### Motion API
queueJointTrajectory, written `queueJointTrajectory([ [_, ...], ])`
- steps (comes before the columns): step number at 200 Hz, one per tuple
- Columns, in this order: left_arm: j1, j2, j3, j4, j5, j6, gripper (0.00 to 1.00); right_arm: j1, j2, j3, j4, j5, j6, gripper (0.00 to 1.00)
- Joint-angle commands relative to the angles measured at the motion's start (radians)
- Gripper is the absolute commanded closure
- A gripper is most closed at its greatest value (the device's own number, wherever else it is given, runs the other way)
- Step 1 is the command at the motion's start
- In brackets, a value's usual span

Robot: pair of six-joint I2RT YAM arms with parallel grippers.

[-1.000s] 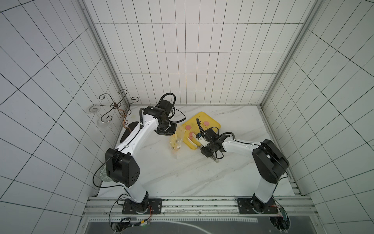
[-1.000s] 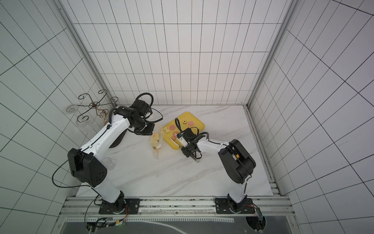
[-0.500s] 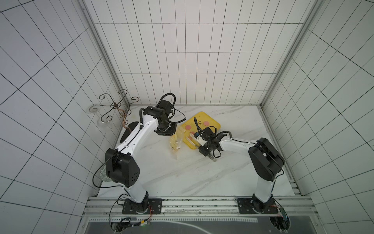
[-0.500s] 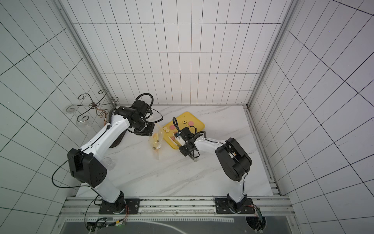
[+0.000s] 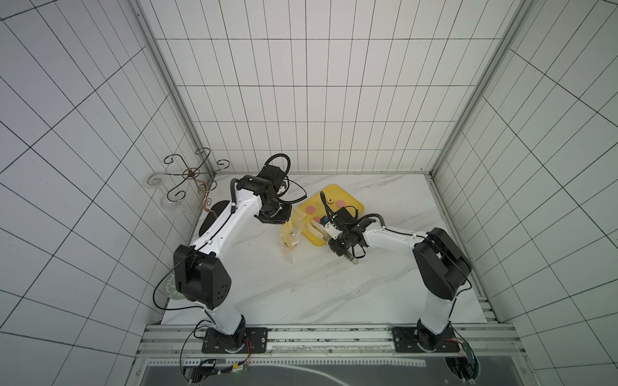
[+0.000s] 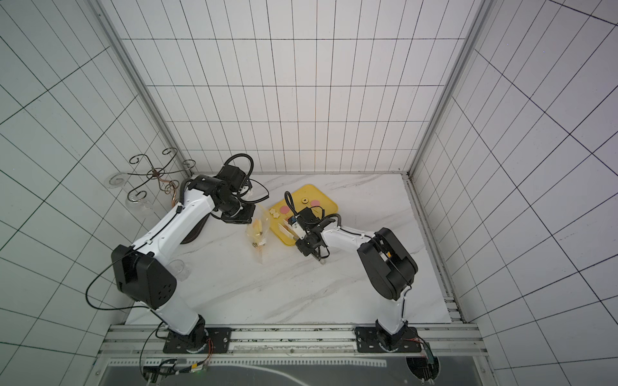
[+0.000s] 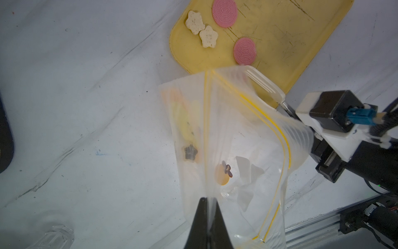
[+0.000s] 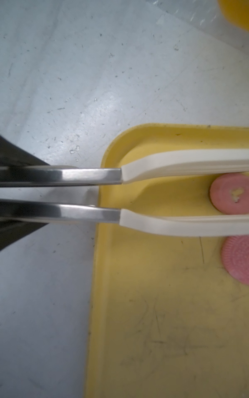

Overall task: Put the cookies into a resealable bag to prevent moisture
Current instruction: Pick up the cookie from the tray, then place the cookie in the ziploc bag.

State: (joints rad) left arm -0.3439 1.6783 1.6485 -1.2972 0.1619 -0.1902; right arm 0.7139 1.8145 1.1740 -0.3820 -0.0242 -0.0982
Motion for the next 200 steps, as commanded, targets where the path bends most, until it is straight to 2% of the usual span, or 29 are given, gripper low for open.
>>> queueJointTrajectory([
  [1, 0.002, -0.029, 0.003, 0.018, 0.008, 0.015, 1.00, 0.000, -0.131, 0.066, -0.042, 0.020, -0.005, 0.69],
  [47, 0.001, -0.019, 0.014, 0.021, 0.017, 0.013, 1.00, -0.007, -0.336, 0.071, -0.121, -0.022, -0.008, 0.69],
  [96, 0.000, -0.009, 0.043, 0.018, 0.024, 0.004, 1.00, 0.024, -0.449, 0.134, -0.181, -0.194, 0.034, 0.70],
  [123, 0.000, -0.009, 0.046, 0.021, 0.040, -0.002, 1.00, 0.070, -0.448, 0.171, -0.179, -0.248, 0.064, 0.70],
  [200, -0.009, -0.012, 0.054, 0.011, 0.033, -0.005, 1.00, 0.103, -0.360, 0.238, -0.171, -0.243, 0.056, 0.71],
])
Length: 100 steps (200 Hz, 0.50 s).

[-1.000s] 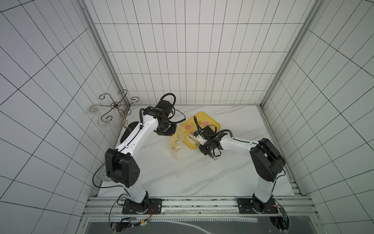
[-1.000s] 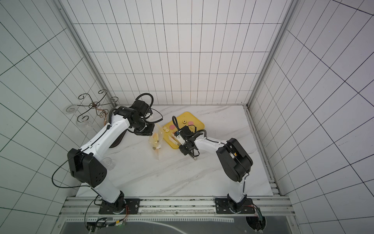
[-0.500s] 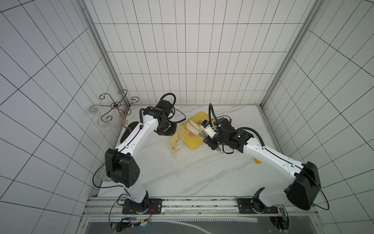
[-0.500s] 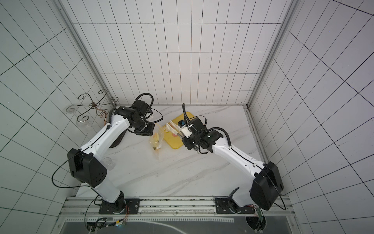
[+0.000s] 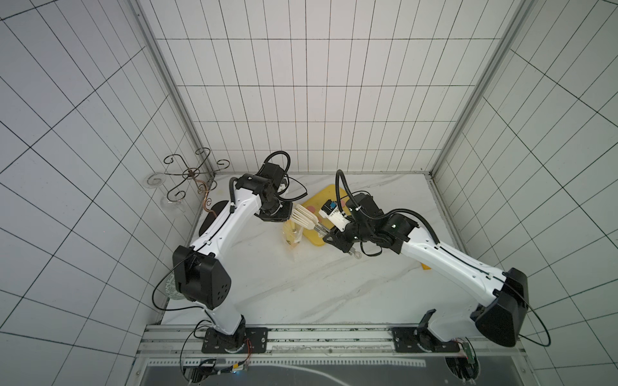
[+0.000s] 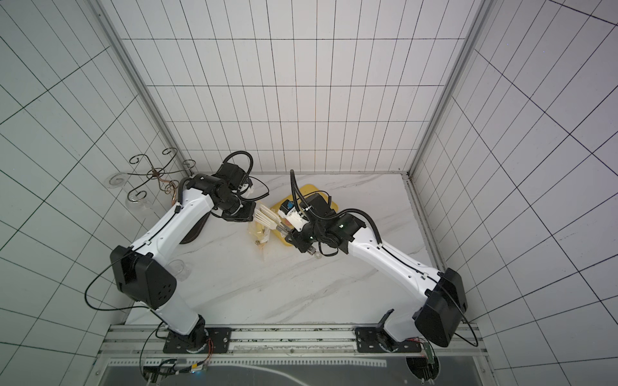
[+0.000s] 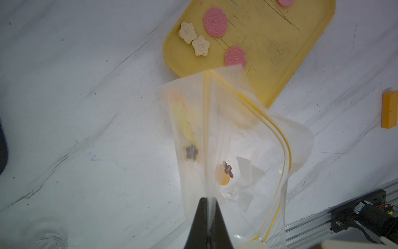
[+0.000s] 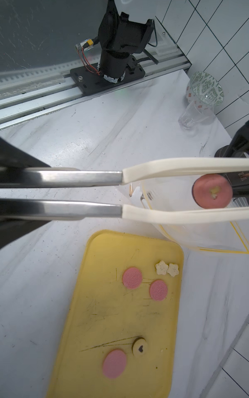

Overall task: Put the cookies into a resealable bag to prevent moisture
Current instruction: Place the cookie in the ziploc bag.

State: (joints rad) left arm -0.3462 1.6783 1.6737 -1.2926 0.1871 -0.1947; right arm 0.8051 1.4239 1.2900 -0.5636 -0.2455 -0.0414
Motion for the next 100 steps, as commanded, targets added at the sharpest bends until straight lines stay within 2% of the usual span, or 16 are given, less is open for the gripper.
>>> queueJointTrajectory([
  [1, -0.007, -0.012, 0.029, 0.006, 0.009, -0.001, 1.00, 0.012, 0.032, 0.121, 0.009, -0.021, -0.002, 0.71],
  [55, -0.007, -0.028, 0.022, 0.011, 0.050, -0.011, 1.00, 0.016, 0.094, 0.151, -0.020, 0.048, -0.025, 0.68],
  [100, -0.007, -0.032, 0.009, 0.012, 0.049, -0.008, 1.00, 0.015, 0.089, 0.165, -0.009, 0.095, -0.018, 0.58],
])
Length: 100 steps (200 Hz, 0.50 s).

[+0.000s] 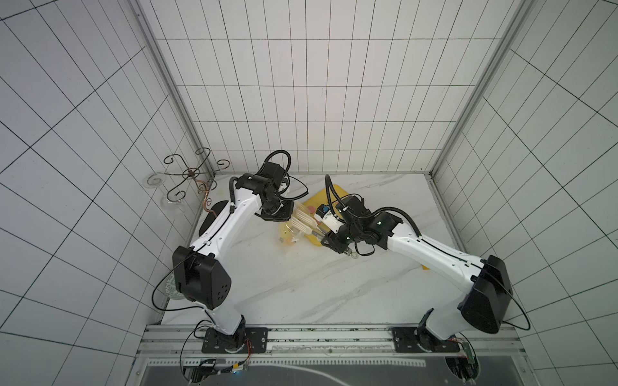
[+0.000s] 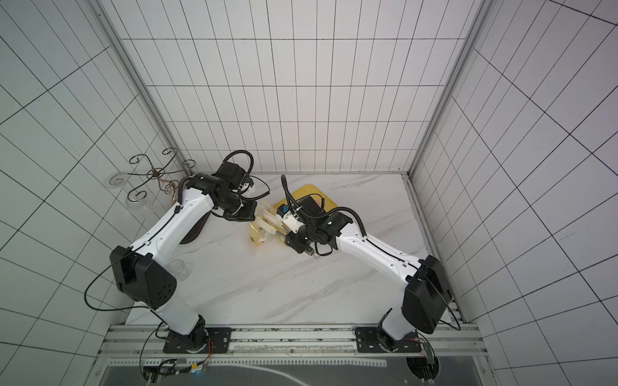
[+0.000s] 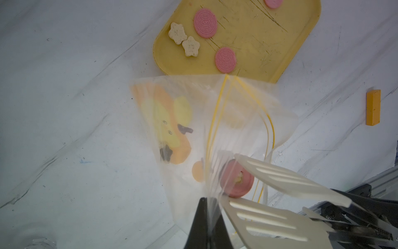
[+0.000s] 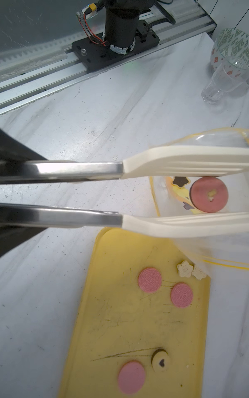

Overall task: Put the cookies into a resealable bag to prevent moisture
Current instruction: Place the cookie in the ziploc bag.

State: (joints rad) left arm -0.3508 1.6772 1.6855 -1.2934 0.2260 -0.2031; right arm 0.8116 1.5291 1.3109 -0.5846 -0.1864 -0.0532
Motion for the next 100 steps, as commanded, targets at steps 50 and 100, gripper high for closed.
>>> queueJointTrajectory([
  [50, -0.002, -0.022, -0.010, 0.013, -0.008, 0.006, 1.00, -0.024, -0.068, 0.137, 0.039, -0.008, 0.030, 0.55],
  [100, 0.007, -0.008, -0.009, 0.011, -0.038, 0.011, 1.00, -0.101, -0.173, 0.103, 0.009, -0.022, 0.050, 0.57],
])
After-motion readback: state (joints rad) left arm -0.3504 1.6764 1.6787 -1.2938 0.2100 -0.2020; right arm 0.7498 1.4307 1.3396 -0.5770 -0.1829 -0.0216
